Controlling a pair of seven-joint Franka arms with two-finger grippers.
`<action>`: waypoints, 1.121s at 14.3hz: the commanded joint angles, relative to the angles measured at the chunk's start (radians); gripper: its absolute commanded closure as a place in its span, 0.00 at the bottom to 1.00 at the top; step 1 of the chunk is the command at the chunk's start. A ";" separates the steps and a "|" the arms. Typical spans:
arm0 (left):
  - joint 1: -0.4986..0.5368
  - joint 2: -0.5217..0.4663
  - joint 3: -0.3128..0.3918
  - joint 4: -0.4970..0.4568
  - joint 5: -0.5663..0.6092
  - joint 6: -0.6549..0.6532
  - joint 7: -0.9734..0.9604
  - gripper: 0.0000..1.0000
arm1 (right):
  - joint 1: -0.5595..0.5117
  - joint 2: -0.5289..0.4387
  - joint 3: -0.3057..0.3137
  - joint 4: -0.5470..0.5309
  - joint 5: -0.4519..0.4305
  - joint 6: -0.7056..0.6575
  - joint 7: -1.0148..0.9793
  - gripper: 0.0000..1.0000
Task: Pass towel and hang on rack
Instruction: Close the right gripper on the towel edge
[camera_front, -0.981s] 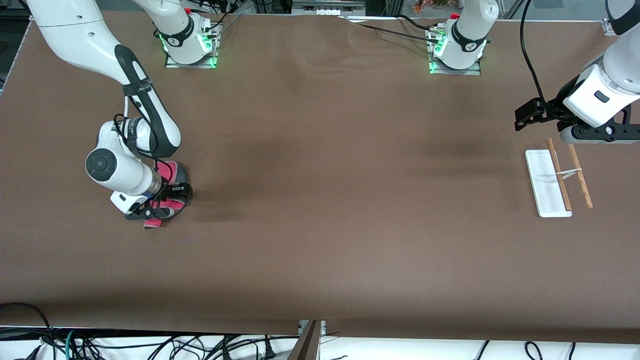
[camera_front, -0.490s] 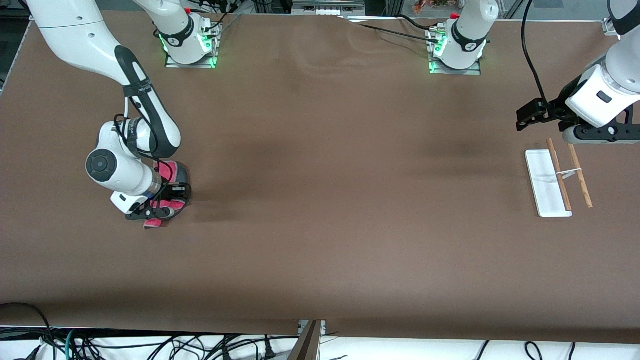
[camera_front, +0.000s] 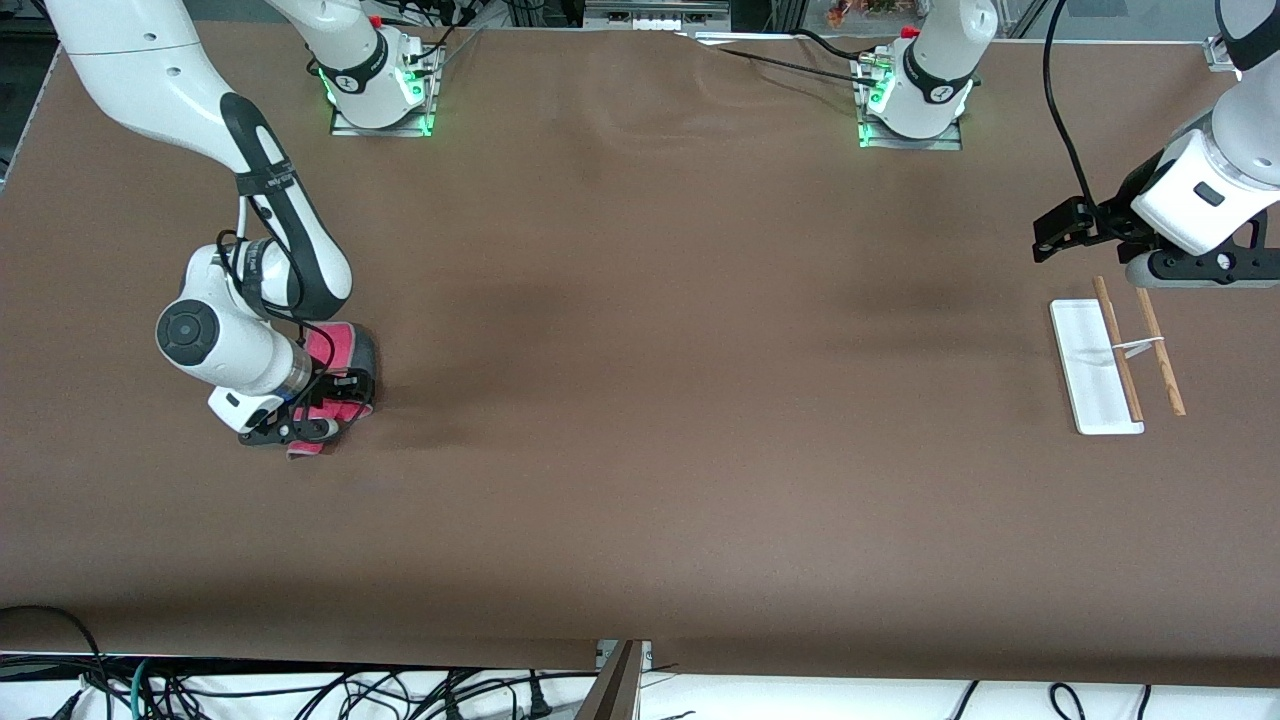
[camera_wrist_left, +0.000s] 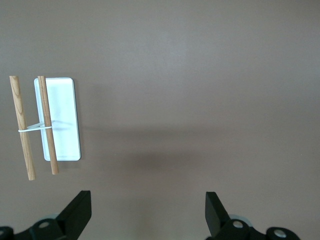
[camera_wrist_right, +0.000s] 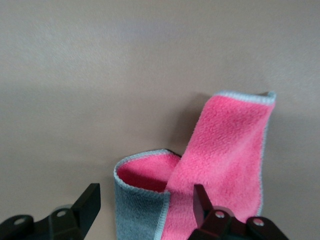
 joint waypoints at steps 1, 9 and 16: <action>0.011 0.015 -0.001 0.032 -0.005 -0.026 0.004 0.00 | -0.002 0.020 0.007 0.005 -0.004 0.002 -0.001 0.20; 0.013 0.015 -0.001 0.032 -0.004 -0.026 0.004 0.00 | 0.003 0.026 0.007 0.004 -0.003 -0.001 0.012 0.74; 0.016 0.015 -0.001 0.032 -0.005 -0.026 0.004 0.00 | -0.002 0.011 0.007 0.011 0.003 -0.047 0.002 1.00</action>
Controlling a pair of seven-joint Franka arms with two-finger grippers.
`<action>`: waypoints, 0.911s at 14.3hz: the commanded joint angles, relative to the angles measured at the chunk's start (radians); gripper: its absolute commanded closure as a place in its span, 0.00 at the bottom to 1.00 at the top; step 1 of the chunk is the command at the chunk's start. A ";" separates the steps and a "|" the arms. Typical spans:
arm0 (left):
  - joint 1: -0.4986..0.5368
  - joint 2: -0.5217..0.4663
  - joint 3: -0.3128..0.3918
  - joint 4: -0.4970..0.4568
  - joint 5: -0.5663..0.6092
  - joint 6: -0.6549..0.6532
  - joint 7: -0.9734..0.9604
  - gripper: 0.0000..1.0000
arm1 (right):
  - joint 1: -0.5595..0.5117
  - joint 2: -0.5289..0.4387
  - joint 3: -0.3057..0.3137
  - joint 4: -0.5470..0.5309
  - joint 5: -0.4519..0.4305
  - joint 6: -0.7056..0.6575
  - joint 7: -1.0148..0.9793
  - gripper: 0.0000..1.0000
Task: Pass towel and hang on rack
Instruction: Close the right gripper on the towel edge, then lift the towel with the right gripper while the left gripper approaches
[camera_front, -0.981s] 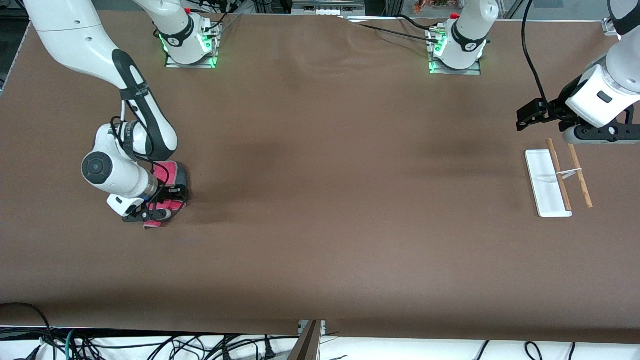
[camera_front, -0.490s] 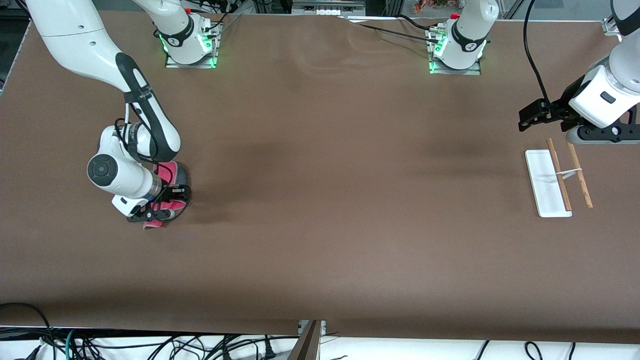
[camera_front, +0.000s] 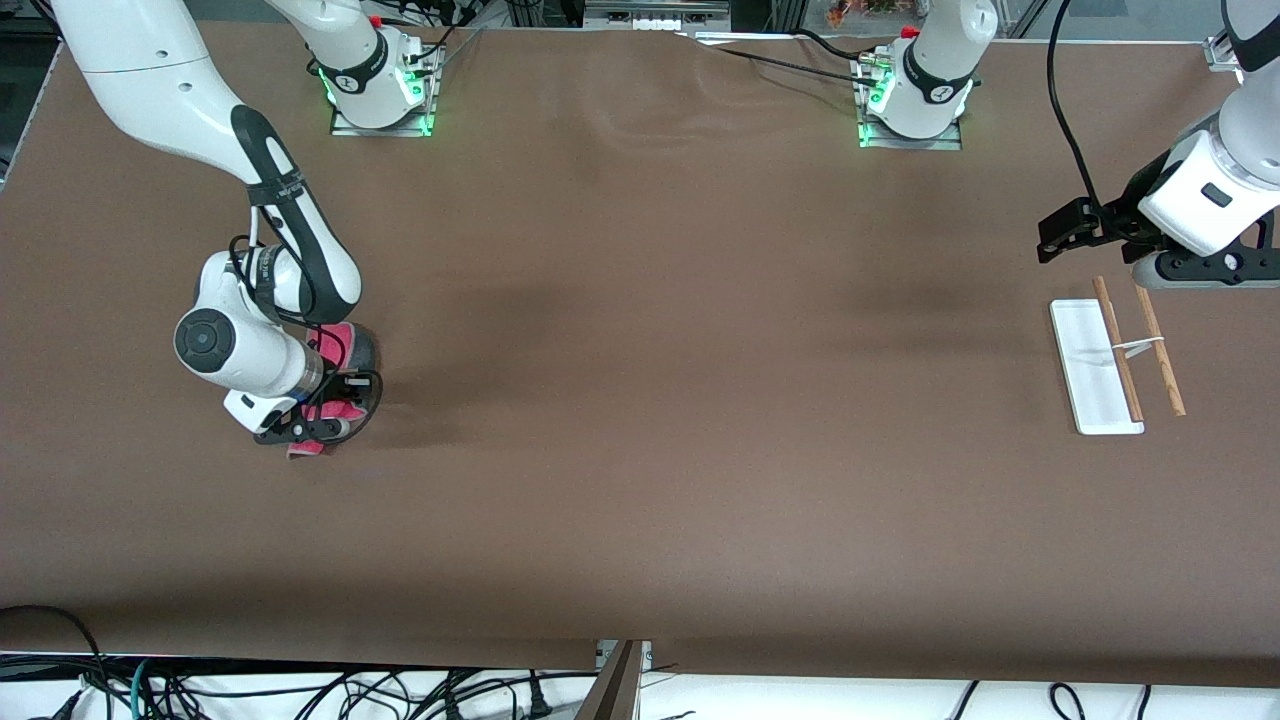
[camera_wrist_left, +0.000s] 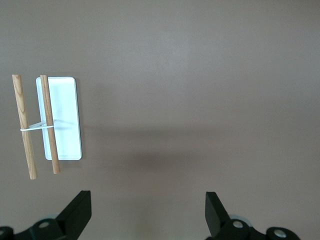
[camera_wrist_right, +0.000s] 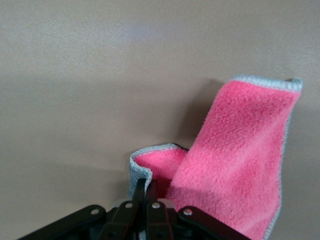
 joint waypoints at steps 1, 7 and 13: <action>0.007 0.015 -0.001 0.032 -0.005 -0.026 0.004 0.00 | -0.007 -0.028 0.004 0.019 0.005 -0.075 -0.003 1.00; 0.007 0.015 -0.001 0.032 -0.005 -0.026 0.004 0.00 | 0.011 -0.077 0.014 0.300 0.009 -0.525 0.017 1.00; 0.007 0.015 -0.003 0.031 -0.007 -0.039 0.008 0.00 | 0.118 -0.083 0.014 0.608 0.037 -0.922 0.186 1.00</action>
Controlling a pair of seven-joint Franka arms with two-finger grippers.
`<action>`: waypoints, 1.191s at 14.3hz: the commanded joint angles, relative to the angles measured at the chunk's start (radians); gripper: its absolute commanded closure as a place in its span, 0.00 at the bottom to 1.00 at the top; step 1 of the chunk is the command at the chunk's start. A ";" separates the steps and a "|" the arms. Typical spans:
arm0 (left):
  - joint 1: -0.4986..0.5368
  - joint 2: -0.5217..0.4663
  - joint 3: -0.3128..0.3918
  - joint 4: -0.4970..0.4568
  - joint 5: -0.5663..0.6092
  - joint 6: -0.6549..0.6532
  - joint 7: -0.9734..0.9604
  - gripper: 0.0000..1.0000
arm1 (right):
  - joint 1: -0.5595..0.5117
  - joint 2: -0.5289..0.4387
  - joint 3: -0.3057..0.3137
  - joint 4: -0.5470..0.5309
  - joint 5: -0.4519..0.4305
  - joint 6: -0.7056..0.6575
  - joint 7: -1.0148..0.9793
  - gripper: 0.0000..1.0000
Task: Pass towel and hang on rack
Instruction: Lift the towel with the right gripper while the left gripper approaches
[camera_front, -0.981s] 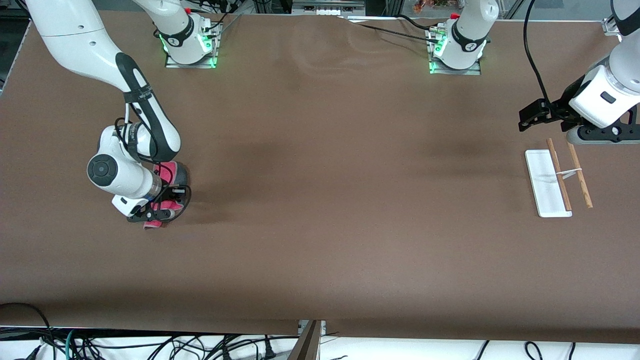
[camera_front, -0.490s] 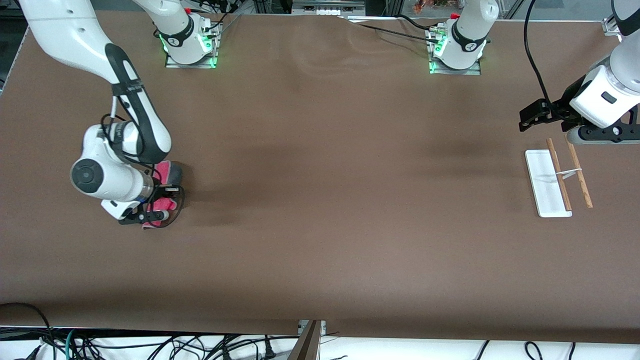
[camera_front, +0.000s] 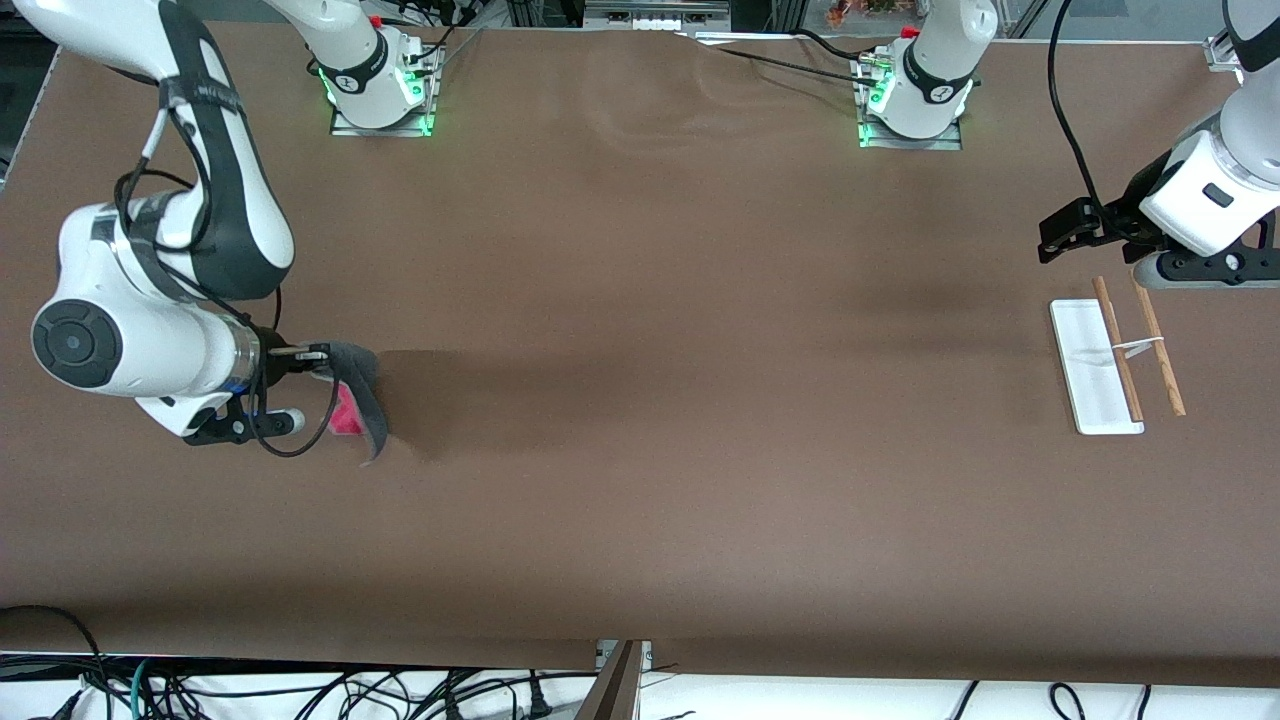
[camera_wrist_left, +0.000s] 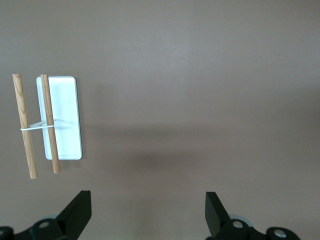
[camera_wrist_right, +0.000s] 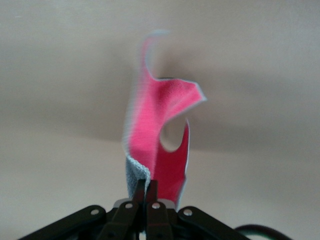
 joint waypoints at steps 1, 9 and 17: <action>0.004 0.015 -0.004 0.031 -0.008 -0.043 0.010 0.00 | 0.068 0.017 -0.003 0.157 0.032 -0.172 0.125 1.00; -0.034 0.036 -0.017 0.034 -0.091 -0.043 0.013 0.00 | 0.275 0.017 0.001 0.343 0.266 -0.315 0.599 1.00; -0.211 0.168 -0.023 0.129 -0.195 0.018 0.019 0.00 | 0.454 0.018 0.001 0.374 0.481 -0.050 1.001 1.00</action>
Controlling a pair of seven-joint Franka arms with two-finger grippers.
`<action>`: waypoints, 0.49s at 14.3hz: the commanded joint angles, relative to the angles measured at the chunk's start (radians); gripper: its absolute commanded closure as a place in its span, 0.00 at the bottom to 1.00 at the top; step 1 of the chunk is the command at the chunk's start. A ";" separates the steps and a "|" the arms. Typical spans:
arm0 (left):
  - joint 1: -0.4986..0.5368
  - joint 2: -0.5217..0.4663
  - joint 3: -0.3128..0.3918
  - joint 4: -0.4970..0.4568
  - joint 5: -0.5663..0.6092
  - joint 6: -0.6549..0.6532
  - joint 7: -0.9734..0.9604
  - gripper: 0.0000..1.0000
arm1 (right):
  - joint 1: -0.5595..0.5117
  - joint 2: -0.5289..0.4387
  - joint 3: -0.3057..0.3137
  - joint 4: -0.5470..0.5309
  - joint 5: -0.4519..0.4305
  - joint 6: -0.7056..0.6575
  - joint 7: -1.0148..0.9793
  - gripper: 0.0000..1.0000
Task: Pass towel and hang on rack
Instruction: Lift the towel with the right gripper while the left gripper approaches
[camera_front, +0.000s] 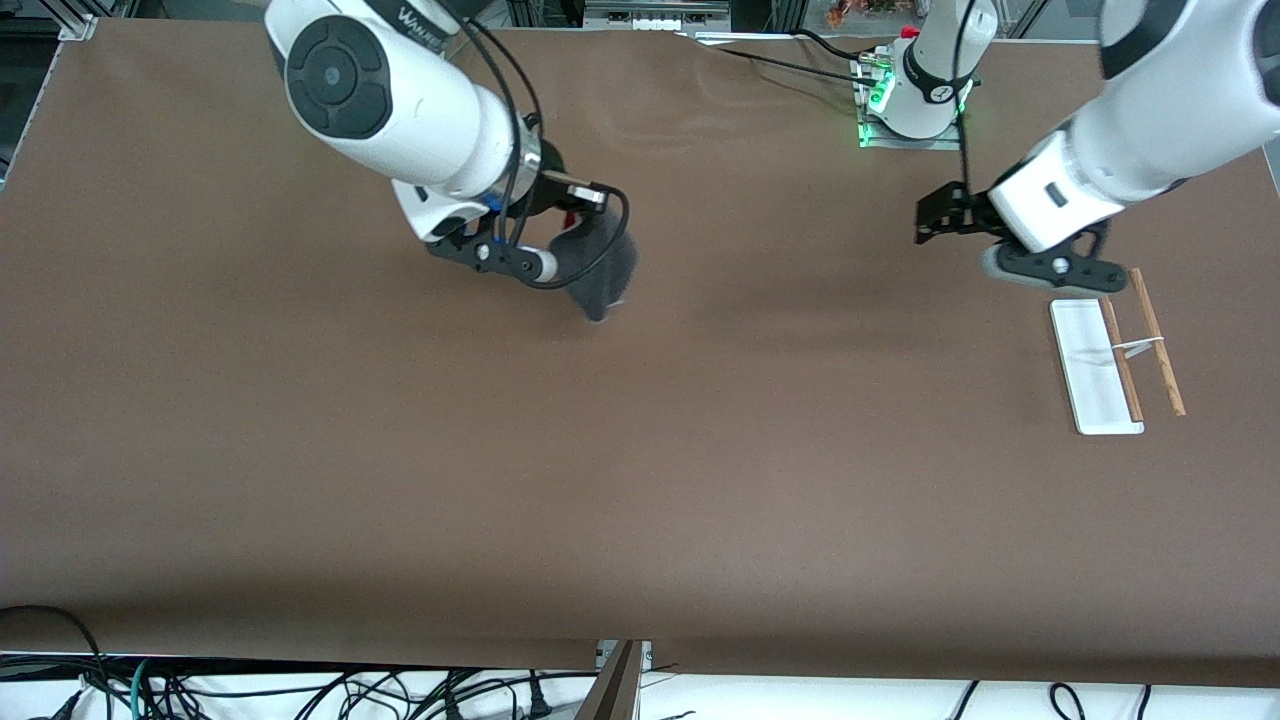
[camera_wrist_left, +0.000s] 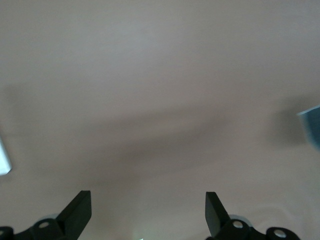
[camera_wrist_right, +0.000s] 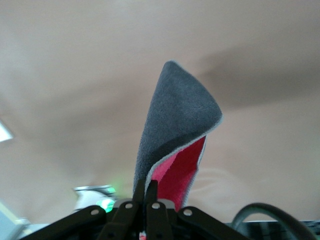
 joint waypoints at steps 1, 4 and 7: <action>-0.044 0.100 0.011 0.091 -0.087 0.020 0.026 0.00 | 0.035 0.014 -0.008 0.031 0.062 0.086 0.123 1.00; -0.039 0.106 0.010 0.091 -0.165 0.074 0.074 0.00 | 0.047 0.015 0.009 0.031 0.084 0.157 0.195 1.00; -0.056 0.111 0.001 0.081 -0.232 0.105 0.173 0.00 | 0.047 0.017 0.015 0.031 0.094 0.192 0.235 1.00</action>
